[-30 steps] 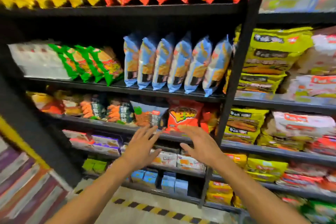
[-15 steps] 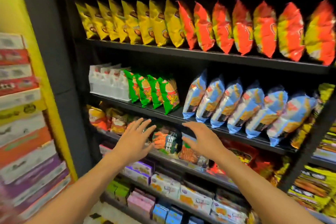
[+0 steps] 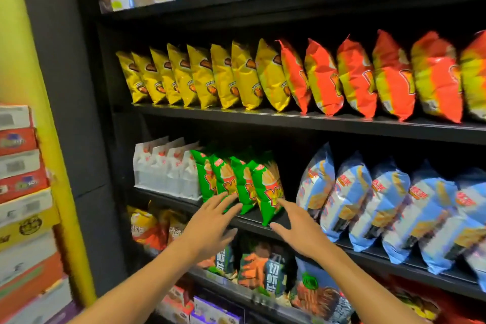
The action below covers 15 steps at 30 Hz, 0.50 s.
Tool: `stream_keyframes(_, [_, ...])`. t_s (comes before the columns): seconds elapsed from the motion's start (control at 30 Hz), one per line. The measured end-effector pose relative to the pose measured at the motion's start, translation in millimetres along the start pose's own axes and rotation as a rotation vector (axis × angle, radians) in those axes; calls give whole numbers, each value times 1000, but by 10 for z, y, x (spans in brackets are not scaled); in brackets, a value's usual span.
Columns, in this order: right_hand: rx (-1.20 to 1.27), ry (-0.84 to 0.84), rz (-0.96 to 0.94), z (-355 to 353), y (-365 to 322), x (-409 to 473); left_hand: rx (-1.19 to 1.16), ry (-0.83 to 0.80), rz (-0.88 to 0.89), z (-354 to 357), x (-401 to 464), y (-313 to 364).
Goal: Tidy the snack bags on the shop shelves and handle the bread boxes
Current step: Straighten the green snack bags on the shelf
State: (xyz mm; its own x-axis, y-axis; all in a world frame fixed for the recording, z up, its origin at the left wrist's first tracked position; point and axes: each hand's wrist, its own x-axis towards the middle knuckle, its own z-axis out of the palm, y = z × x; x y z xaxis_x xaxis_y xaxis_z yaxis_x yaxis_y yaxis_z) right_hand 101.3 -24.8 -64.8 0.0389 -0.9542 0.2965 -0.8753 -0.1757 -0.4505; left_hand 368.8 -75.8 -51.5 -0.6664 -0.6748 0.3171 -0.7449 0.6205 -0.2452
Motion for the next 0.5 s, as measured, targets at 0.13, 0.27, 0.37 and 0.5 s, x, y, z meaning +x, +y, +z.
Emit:
stream_keyframes(0.13, [99, 103, 58, 208, 169, 577, 30, 59, 24, 130, 470, -313])
stream_keyframes(0.27, [155, 213, 159, 478, 274, 891, 99, 181, 96, 263, 860, -514])
stream_keyframes(0.37, [166, 310, 195, 667, 257, 1039, 137, 252, 145, 355, 1117, -681])
stream_keyframes(0.5, [210, 359, 298, 915, 235, 1113, 149, 307, 192, 493, 1282, -853])
